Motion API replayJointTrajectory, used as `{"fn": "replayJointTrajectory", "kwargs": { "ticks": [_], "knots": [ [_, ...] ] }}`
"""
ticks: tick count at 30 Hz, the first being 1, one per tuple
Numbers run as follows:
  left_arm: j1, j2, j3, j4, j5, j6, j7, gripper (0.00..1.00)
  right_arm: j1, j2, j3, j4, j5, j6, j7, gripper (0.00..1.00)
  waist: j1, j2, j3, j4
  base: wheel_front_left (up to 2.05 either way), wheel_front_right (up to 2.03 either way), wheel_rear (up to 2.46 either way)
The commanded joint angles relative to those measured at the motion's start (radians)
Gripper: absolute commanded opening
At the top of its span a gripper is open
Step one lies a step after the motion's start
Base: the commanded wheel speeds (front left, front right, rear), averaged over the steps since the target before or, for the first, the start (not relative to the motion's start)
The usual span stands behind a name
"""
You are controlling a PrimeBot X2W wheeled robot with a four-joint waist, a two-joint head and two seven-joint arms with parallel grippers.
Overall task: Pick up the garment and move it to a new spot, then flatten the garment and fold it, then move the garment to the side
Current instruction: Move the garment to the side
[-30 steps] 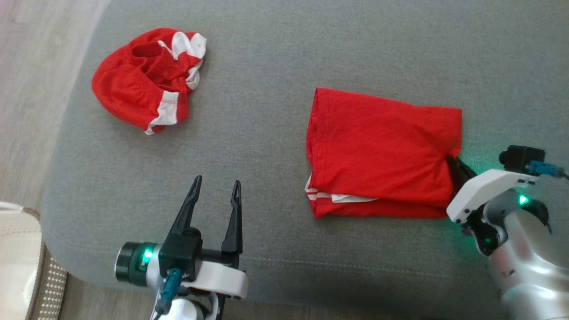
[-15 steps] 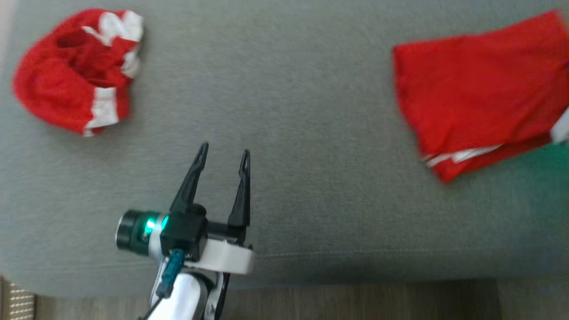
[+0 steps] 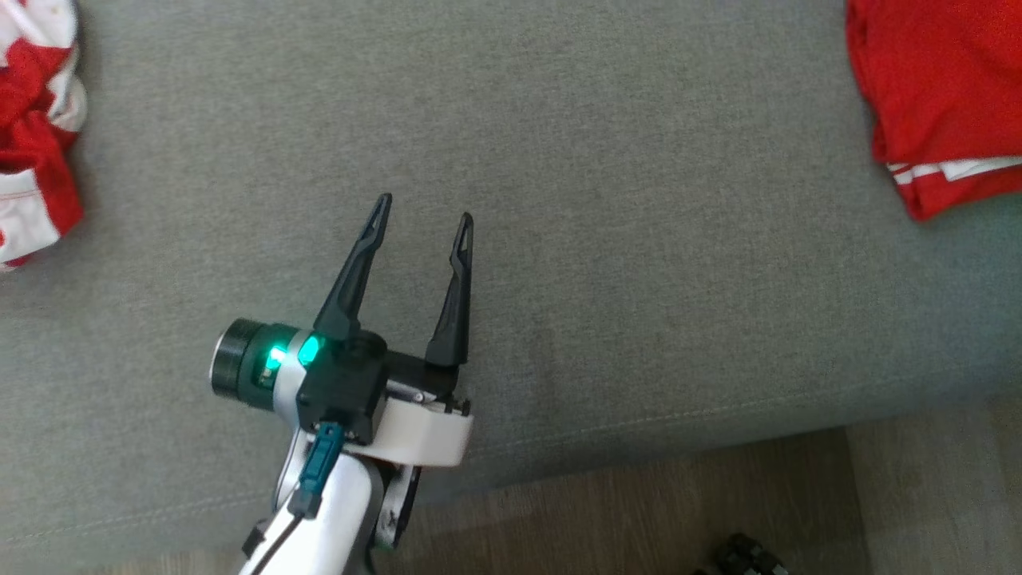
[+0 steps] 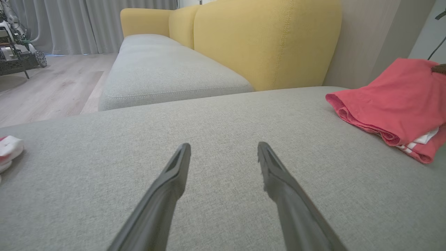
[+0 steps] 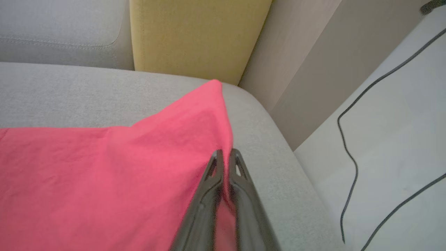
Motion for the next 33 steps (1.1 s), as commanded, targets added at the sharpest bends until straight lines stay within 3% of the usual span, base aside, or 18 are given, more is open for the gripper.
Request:
{"fn": "replayJointTrajectory", "kwargs": {
  "ticks": [1,12,13,14,15,21,24,33],
  "knots": [
    [-0.027,0.001,0.023,-0.033,0.008,0.007,-0.005,1.00,-0.015,-0.029,-0.003,-0.042,-0.011,-0.007,0.000,0.00,-0.0001,0.0000,0.010,-0.010,0.00,0.00,0.00],
    [-0.048,0.007,0.009,-0.025,-0.005,0.013,-0.005,1.00,0.014,-0.023,-0.077,-0.126,-0.135,-0.007,0.033,0.00,-0.0001,0.0000,0.014,0.008,0.00,0.00,0.00],
    [-0.047,0.007,0.009,-0.024,-0.007,0.014,-0.005,1.00,0.018,-0.021,-0.084,-0.131,-0.147,-0.007,0.033,0.10,-0.0001,0.0000,0.010,0.010,0.00,0.00,0.00],
    [-0.047,0.007,0.009,-0.024,-0.008,0.016,-0.005,1.00,0.021,-0.018,-0.091,-0.137,-0.160,-0.007,0.032,0.45,-0.0001,0.0000,0.006,0.012,0.00,0.00,0.00],
    [-0.046,0.007,0.009,-0.023,-0.010,0.018,-0.005,1.00,0.024,-0.015,-0.102,-0.144,-0.175,-0.007,0.030,1.00,-0.0001,0.0000,0.002,0.014,0.00,0.00,0.00],
    [-0.038,0.006,0.006,-0.021,-0.015,0.024,-0.005,1.00,0.053,0.017,-0.148,-0.212,-0.309,-0.007,-0.016,1.00,-0.0001,0.0000,-0.037,0.034,0.00,0.00,0.00],
    [-0.015,0.006,0.011,-0.015,-0.023,0.035,-0.005,1.00,0.096,0.089,-0.143,-0.267,-0.365,-0.007,-0.059,1.00,-0.0001,0.0000,-0.092,0.058,0.00,0.00,0.00],
    [0.060,0.003,0.041,0.004,-0.070,0.046,-0.005,1.00,0.275,0.298,0.021,-0.309,-0.315,-0.007,-0.165,1.00,-0.0001,0.0000,-0.223,0.109,0.00,0.00,0.00]
  ]
}}
